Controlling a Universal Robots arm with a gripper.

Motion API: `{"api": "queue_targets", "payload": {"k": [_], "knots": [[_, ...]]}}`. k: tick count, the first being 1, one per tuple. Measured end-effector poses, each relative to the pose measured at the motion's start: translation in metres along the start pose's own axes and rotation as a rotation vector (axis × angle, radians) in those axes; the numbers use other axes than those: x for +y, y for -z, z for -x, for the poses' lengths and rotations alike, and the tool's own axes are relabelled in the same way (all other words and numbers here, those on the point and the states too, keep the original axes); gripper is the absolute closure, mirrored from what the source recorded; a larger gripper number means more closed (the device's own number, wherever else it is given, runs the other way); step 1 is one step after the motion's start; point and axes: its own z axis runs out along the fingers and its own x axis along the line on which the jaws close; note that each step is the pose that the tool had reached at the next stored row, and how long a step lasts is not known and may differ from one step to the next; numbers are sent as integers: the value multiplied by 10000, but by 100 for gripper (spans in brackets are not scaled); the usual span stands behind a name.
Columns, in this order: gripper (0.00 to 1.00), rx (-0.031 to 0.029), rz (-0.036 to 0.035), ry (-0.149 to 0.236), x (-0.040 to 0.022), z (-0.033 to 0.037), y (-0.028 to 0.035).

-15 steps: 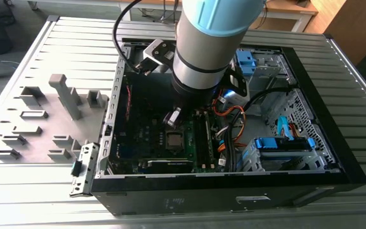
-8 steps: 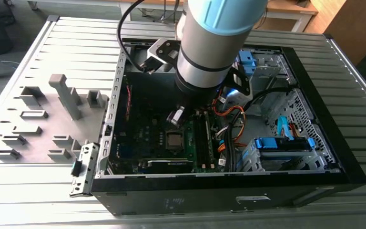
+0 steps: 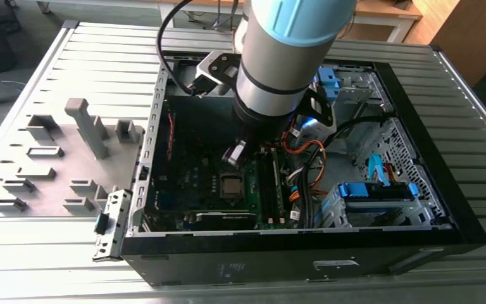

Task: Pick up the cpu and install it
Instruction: 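Install the first cpu locking lever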

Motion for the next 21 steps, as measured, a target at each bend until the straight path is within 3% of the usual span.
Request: {"api": "queue_targets", "payload": {"k": [5,6,21], "knots": [[89,1,0,0,26,47,-10],[89,0,0,0,56,101,-22],[89,-1,0,0,157,287,-64]]}}
